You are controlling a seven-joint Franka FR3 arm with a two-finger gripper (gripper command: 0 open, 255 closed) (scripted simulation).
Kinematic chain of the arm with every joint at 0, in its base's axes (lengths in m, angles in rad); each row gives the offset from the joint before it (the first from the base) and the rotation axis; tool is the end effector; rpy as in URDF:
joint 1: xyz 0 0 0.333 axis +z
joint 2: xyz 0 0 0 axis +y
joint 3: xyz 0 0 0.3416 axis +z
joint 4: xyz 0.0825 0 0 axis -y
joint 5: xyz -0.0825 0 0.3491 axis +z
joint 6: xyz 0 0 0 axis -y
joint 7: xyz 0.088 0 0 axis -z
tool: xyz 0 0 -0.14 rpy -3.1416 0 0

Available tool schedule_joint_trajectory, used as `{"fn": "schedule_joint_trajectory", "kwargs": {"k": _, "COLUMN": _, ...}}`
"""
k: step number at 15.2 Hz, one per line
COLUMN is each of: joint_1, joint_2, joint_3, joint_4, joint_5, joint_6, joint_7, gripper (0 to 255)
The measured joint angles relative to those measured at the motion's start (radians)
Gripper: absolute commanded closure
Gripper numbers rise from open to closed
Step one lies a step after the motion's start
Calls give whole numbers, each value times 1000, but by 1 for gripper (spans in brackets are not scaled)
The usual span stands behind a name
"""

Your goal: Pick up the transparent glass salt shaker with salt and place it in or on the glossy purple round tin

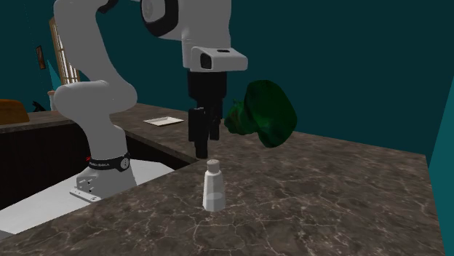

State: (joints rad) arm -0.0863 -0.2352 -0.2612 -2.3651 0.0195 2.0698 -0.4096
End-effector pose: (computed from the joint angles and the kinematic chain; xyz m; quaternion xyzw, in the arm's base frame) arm 0.3951 -0.1440 0.4209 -0.9982 -0.0305 0.0176 0.0483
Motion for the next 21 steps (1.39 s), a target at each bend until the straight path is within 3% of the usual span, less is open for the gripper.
{"fn": "schedule_joint_trajectory", "kwargs": {"k": 9, "joint_1": 1, "joint_2": 76, "joint_3": -14, "joint_4": -42, "joint_5": 23, "joint_6": 120, "joint_7": -33, "gripper": 0}}
{"fn": "schedule_joint_trajectory", "kwargs": {"k": 15, "joint_1": 2, "joint_2": 81, "joint_3": -14, "joint_4": -47, "joint_5": 25, "joint_6": 130, "joint_7": -34, "gripper": 0}}
{"fn": "schedule_joint_trajectory", "kwargs": {"k": 16, "joint_1": 2, "joint_2": 81, "joint_3": -14, "joint_4": -47, "joint_5": 25, "joint_6": 130, "joint_7": -34, "gripper": 255}}
{"fn": "schedule_joint_trajectory", "kwargs": {"k": 21, "joint_1": 2, "joint_2": 80, "joint_3": -14, "joint_4": -46, "joint_5": 25, "joint_6": 130, "joint_7": -34, "gripper": 255}}
